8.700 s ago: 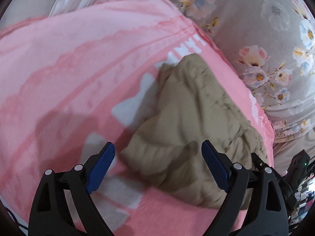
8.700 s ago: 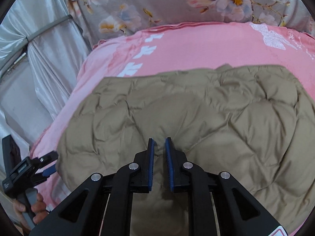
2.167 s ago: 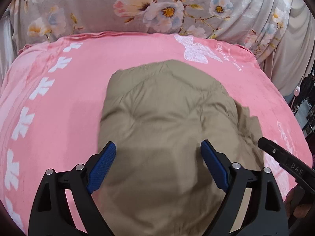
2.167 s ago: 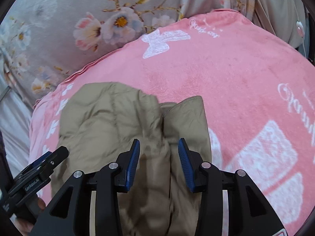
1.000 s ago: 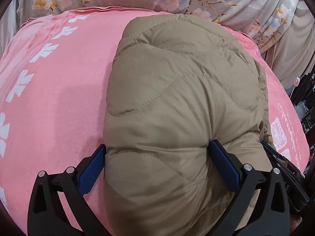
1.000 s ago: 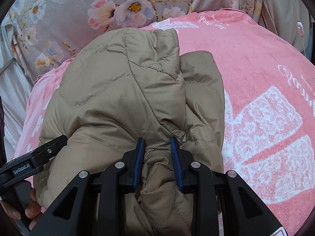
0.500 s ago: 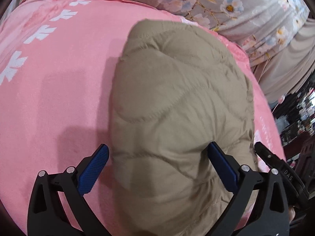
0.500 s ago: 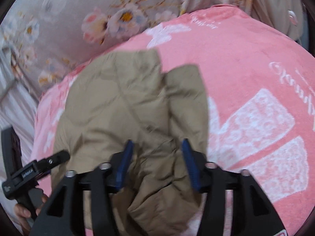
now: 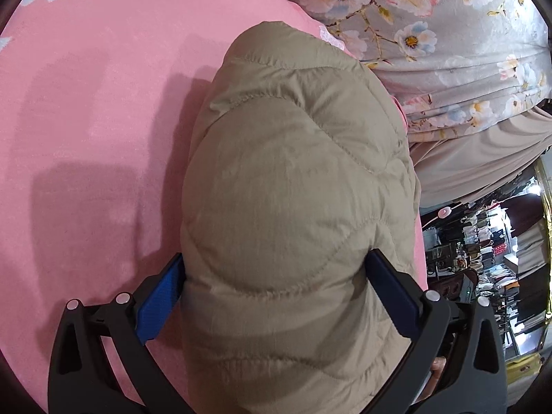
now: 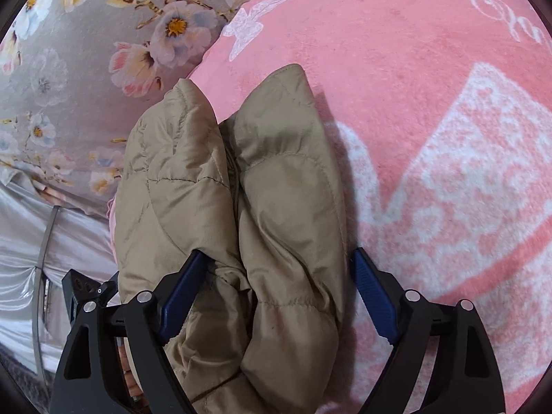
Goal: Fold large clothes
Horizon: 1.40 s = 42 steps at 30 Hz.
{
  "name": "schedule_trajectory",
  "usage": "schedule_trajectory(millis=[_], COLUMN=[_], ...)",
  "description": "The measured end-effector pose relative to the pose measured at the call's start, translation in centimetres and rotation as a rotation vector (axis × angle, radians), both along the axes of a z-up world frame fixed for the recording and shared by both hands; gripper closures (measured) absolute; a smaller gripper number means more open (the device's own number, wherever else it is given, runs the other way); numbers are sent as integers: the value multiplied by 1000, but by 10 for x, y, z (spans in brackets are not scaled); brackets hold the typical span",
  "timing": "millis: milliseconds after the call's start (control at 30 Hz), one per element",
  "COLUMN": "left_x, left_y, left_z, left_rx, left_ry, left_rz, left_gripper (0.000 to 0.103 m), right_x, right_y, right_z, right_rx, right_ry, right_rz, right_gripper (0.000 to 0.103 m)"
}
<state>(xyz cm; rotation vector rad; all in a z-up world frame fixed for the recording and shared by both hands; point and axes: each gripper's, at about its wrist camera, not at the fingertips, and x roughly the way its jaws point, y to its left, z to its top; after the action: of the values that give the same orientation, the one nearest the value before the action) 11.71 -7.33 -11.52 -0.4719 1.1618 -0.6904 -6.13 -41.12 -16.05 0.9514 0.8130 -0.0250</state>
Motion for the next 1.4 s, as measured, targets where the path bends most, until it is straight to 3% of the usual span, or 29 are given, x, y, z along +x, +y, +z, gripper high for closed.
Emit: schedule_trajectory(millis=[367, 433, 500, 533, 700, 833, 1033, 1233, 1400], left_x=[12, 9, 6, 6, 5, 8, 33, 71, 109], left_y=[-12, -16, -20, -20, -18, -15, 7, 54, 96], left_z=[-9, -4, 2, 5, 40, 77, 124, 143, 131], left_rx=[-19, -4, 12, 17, 50, 81, 101, 141, 160], left_ry=[-36, -71, -111, -131, -296, -445, -612, -703, -685], left_rz=[-65, -88, -99, -102, -132, -145, -117, -37, 22], left_gripper=[5, 5, 8, 10, 28, 30, 31, 31, 31], right_x=[27, 34, 40, 41, 46, 63, 113, 180, 236], right_y=[16, 18, 17, 18, 38, 54, 81, 130, 168], right_z=[2, -2, -8, -7, 24, 56, 98, 131, 129], right_rx=[-20, 30, 129, 127, -39, -162, -227, -322, -344], right_ry=[-71, -93, -120, -128, -149, -198, -289, -339, -339], right_rz=[80, 115, 138, 145, 155, 156, 175, 234, 277], right_gripper=[19, 40, 54, 62, 75, 77, 78, 78, 78])
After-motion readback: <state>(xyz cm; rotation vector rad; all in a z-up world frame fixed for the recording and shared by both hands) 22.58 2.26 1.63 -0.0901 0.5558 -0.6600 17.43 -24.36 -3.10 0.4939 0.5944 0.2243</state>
